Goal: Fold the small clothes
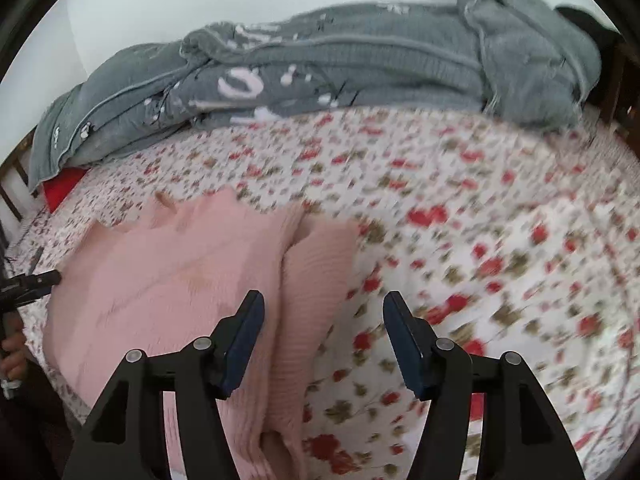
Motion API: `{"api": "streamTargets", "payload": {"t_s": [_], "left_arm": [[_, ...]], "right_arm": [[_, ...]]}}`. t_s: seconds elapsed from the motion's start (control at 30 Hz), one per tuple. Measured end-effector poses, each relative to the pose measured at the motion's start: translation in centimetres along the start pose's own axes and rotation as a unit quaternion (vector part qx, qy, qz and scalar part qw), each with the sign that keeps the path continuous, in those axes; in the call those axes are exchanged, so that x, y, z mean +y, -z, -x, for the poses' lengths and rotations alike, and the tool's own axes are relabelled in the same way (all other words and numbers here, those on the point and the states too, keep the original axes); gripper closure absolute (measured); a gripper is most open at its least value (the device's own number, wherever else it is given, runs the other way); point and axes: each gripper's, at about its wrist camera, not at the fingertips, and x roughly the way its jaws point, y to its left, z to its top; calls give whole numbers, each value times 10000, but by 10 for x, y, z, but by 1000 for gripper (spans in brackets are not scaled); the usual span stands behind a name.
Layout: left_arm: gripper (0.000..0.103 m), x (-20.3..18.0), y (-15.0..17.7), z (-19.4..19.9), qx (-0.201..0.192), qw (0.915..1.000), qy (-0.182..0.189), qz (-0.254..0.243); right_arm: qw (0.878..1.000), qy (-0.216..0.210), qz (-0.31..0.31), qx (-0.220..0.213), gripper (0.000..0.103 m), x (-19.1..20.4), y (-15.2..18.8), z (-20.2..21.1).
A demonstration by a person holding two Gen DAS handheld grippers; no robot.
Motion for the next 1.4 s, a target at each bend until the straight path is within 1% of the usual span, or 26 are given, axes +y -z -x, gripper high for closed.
{"api": "streamTargets", "payload": {"t_s": [0.07,0.13,0.17,0.23,0.3,0.33,0.37,0.4,0.43,0.5,0.53,0.57,0.67,0.73,0.8,0.87,0.9,1.03,1.13,1.2,1.27,1.33,1.4], "left_arm": [[34,-9,-5,9,-205,9997,-97,-130],[35,-19,-10,15,-365,9990,-19,-261],[36,-25,-14,19,-479,9982,88,-347],[36,-36,-18,23,-639,9967,256,-441],[37,-49,-19,16,-657,9951,528,-519],[45,-52,-17,11,-604,9949,591,-555],[60,-57,-15,1,-477,9950,607,-627],[67,-61,-13,-11,-322,9957,527,-689],[77,-63,-10,-23,-164,9963,412,-737],[85,-62,-4,-41,25,9966,222,-792],[91,-58,-2,-49,130,9968,107,-784],[91,-56,-1,-50,126,9970,134,-748],[91,-45,-8,-40,169,9978,405,-496],[91,-44,-17,-30,87,9980,442,-446],[83,-48,-25,-25,-13,9980,374,-505],[54,-54,-36,-24,-73,9978,333,-563],[53,-59,-41,-25,-111,9976,348,-591],[53,-83,-64,-41,10,9956,482,-804],[53,-97,-81,-65,247,9958,592,-658],[53,-105,-88,-80,374,9946,704,-659],[54,-112,-90,-98,591,9926,653,-833],[54,-114,-88,-115,763,9909,497,-995],[55,-109,-84,-126,829,9906,449,-990]], "right_arm": [[9997,72,75,-200,43,3,-8,10],[9991,84,119,-410,43,7,-13,17],[9987,16,157,-486,44,10,-16,19],[9982,-150,251,-524,56,18,-18,18],[9977,-319,341,-482,76,28,-15,9],[9975,-393,409,-412,79,33,-12,3],[9974,-453,482,-292,83,39,-8,-7],[9975,-436,537,-132,84,43,-3,-19],[9977,-359,569,-34,83,46,1,-29],[9975,-179,679,63,84,48,7,-44],[9974,-172,703,56,84,46,8,-46],[9972,-213,715,71,86,45,7,-47],[9966,-217,752,275,86,42,-4,-45],[9967,-305,703,278,86,38,-16,-37],[9970,-370,660,162,78,41,-24,-31],[9968,-517,613,72,73,43,-38,-31],[9965,-597,581,51,73,46,-45,-34],[9946,-842,593,98,73,62,-70,-52],[9913,-1141,581,304,72,77,-87,-79],[9905,-1116,641,477,72,87,-96,-98],[9892,-1121,715,616,72,93,-100,-113],[9873,-1137,738,831,72,94,-101,-128],[9838,-1181,779,1096,67,94,-98,-145]]}}
